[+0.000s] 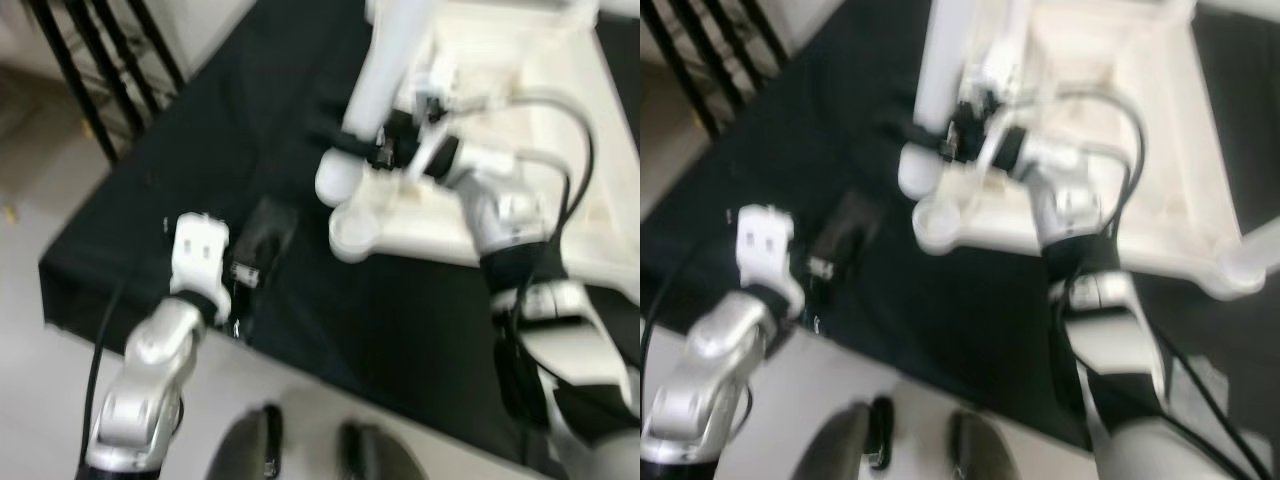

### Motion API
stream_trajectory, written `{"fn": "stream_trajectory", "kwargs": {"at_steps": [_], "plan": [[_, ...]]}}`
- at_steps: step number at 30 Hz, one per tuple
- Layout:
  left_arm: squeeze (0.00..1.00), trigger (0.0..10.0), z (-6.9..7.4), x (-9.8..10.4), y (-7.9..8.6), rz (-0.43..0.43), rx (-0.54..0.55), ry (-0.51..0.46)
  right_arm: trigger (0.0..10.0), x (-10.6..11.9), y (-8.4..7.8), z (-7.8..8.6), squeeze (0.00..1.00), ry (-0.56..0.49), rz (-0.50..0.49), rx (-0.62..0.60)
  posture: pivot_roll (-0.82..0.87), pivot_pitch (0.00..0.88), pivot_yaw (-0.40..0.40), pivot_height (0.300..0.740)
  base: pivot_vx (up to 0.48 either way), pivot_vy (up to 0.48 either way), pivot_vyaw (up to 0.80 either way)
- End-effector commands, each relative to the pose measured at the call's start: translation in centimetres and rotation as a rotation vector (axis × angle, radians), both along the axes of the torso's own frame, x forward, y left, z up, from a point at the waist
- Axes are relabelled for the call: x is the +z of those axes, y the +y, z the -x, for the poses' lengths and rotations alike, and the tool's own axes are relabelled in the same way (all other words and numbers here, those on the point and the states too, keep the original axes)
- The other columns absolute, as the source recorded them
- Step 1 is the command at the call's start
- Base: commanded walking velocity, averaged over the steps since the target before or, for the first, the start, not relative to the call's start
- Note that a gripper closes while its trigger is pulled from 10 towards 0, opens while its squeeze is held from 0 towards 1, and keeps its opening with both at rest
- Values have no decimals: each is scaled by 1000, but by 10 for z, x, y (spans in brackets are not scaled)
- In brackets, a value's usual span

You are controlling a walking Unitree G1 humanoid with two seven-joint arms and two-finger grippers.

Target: Building children table

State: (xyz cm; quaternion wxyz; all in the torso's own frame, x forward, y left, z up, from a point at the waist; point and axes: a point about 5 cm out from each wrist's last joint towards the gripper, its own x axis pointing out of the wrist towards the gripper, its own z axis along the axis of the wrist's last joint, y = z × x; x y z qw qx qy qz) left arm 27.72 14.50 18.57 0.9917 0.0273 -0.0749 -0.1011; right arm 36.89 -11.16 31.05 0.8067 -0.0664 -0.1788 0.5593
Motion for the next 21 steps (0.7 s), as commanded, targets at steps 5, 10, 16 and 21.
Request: {"fn": "stream_trajectory", "kwargs": {"at_steps": [5, 10, 16, 21], "plan": [[0, 10000, 0, -11, 2, -17, 19, 36, 10000, -7, 9, 4, 0, 1, -4, 7, 145, 266, -20, 740, 0, 0, 0], [0, 10000, 2, -13, 2, -20, 20, 37, 10000, -12, 16, 7, 0, -2, 52, 87, 142, 269, -23, 740, 0, 0, 0], [0, 10000, 6, -16, -1, -20, 12, 47, 10000, -5, 18, 7, 0, -23, 130, 164, 142, 288, -32, 740, 0, 0, 0], [0, 10000, 10, -18, -4, -19, 8, 53, 10000, -1, 16, 5, 0, -38, 232, 201, 146, 301, -40, 740, 0, 0, 0]]}}
